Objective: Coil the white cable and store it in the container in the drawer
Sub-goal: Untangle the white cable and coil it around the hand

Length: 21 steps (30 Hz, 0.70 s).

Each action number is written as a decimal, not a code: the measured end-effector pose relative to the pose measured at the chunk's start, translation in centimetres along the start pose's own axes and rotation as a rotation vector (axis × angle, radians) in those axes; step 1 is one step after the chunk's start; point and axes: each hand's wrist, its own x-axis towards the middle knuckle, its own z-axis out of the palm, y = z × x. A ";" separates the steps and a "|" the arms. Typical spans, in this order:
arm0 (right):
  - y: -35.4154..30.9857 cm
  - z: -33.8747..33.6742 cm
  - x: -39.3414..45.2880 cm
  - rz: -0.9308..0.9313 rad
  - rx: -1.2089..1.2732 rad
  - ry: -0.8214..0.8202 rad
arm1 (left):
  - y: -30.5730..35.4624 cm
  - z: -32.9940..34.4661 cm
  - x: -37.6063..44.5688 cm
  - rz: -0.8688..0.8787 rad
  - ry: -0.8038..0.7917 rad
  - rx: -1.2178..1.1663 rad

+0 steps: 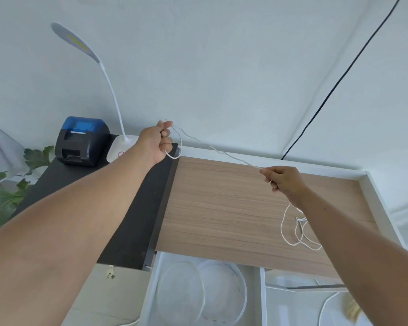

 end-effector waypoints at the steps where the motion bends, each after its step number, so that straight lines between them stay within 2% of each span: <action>1: -0.3 0.3 0.1 -0.023 -0.061 0.012 | -0.1 0.2 0.0 0.009 -0.016 0.029; 4: -1.9 1.9 0.2 -0.141 -0.368 -0.039 | -1.2 1.3 0.0 0.006 -0.067 0.170; 6: -3.4 3.3 0.0 -0.187 -0.548 -0.179 | -2.1 2.1 0.0 -0.004 -0.106 0.267; 8: -4.5 4.2 -0.2 -0.190 -0.610 -0.303 | -2.9 2.7 -0.1 -0.007 -0.147 0.383; 11: -5.6 4.4 -0.5 -0.185 -0.517 -0.411 | -3.6 2.9 -0.5 -0.024 -0.208 0.525; 13: -6.1 4.5 -0.6 -0.178 -0.399 -0.416 | -4.3 2.9 -0.9 -0.060 -0.261 0.575; 17: -6.8 5.2 -0.6 -0.154 -0.230 -0.349 | -6.5 3.2 -2.1 -0.144 -0.352 0.764; 21: -7.1 5.5 -0.4 -0.157 -0.182 -0.246 | -8.5 3.6 -3.1 -0.247 -0.414 0.742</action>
